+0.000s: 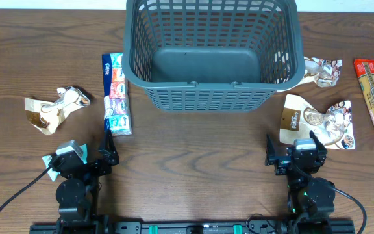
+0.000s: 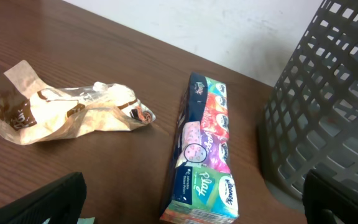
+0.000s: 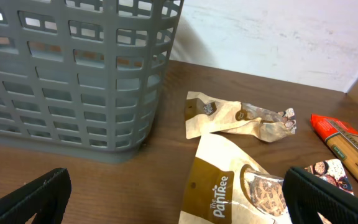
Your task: Pack container
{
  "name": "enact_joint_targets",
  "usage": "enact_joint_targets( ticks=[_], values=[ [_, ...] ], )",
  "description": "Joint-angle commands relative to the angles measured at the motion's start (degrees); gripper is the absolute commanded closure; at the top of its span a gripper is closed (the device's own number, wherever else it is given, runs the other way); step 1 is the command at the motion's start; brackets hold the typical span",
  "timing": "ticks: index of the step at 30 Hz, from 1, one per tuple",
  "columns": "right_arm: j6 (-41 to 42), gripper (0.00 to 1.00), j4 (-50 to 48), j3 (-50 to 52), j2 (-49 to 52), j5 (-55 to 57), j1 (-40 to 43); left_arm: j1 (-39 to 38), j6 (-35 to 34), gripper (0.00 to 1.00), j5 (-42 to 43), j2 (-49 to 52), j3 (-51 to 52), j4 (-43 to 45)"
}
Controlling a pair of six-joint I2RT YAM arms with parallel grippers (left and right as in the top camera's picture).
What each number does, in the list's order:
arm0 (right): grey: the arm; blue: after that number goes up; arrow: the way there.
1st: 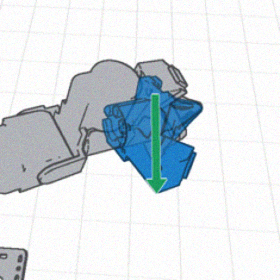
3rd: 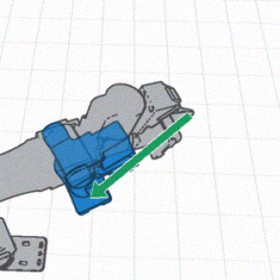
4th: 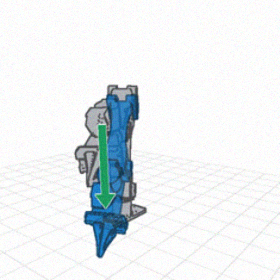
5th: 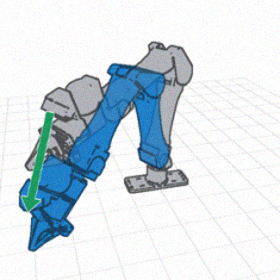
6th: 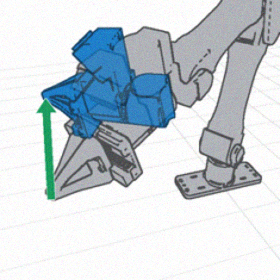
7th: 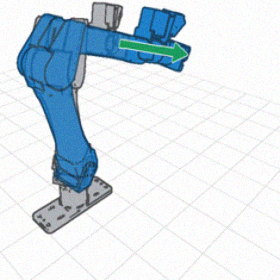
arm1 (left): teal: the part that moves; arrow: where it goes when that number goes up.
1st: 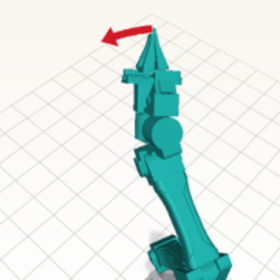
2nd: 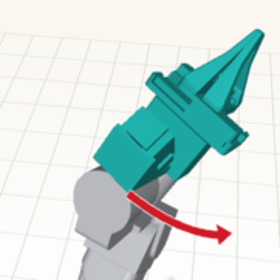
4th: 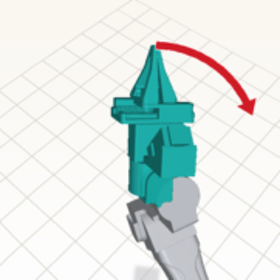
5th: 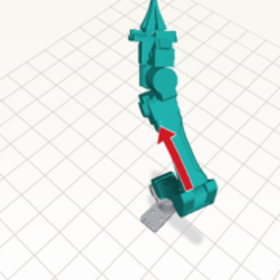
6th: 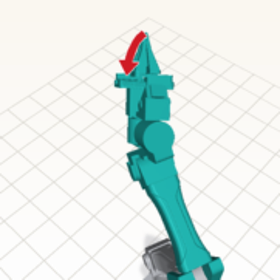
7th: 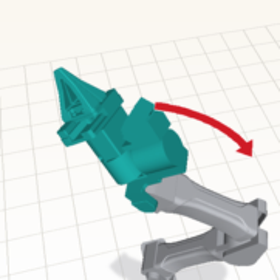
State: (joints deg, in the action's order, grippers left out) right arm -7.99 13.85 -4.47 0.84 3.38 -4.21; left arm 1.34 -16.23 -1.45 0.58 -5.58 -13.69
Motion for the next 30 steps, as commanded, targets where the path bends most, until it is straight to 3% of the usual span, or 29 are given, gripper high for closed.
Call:
enact_joint_targets(
  ticks=[1,27,30],
  values=[
    [-0.4,0.01,-0.2,0.3,-0.5,-0.4,0.0,0.2,1.0,0.02,1.0,-0.3,0.9,-1.7],
    [-0.5,0.01,-1.0,0.3,-0.5,0.3,0.0,0.2,1.0,0.02,1.0,-0.3,0.9,-1.7],
    [2.5,0.01,-2.3,0.3,-0.5,-1.5,0.0,0.2,1.0,0.02,1.0,-0.3,0.9,-1.7]
  ],
)
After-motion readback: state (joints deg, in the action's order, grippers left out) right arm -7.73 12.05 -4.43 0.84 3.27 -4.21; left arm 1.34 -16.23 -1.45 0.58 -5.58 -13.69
